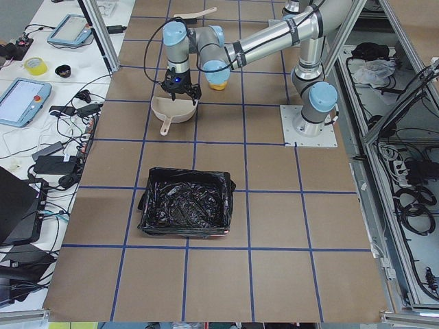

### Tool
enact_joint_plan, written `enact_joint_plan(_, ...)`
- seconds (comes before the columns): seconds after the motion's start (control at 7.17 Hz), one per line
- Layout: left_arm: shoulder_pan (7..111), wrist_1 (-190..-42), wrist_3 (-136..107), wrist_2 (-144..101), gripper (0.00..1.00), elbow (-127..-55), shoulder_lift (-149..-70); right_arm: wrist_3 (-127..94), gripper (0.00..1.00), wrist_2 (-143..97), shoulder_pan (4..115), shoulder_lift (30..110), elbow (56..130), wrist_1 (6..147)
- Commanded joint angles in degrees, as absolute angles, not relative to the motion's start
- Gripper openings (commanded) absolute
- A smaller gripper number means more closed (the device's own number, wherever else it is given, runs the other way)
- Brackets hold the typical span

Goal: Sweep and dump trash into bin
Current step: 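Grasp the white brush handle with the right gripper while the left holds the dustpan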

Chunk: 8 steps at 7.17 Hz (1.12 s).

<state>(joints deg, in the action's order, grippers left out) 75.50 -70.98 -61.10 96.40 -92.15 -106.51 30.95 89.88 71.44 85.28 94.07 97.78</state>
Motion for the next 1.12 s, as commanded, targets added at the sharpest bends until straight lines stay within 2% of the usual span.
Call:
enact_joint_plan(0.0, 75.5, -70.8, -64.0, 99.1, 1.0, -84.3, -114.1, 35.9, 1.0, 89.8, 67.2, 81.1, 98.4, 102.6)
enact_joint_plan(0.42, 75.5, -70.0, -71.9, 99.0, 1.0, -75.1, -123.8, 36.3, 1.0, 89.5, 67.1, 78.7, 102.5, 107.0)
enact_joint_plan(0.7, 75.8, -67.8, -72.5, 102.5, 0.98, -75.8, -125.9, 36.4, 1.0, 89.9, 67.1, 76.7, 106.2, 113.4)
enact_joint_plan(0.98, 75.8, -73.4, -71.7, 101.8, 0.98, -78.2, -124.5, 36.4, 1.0, 89.9, 67.1, 74.5, 107.0, 117.7)
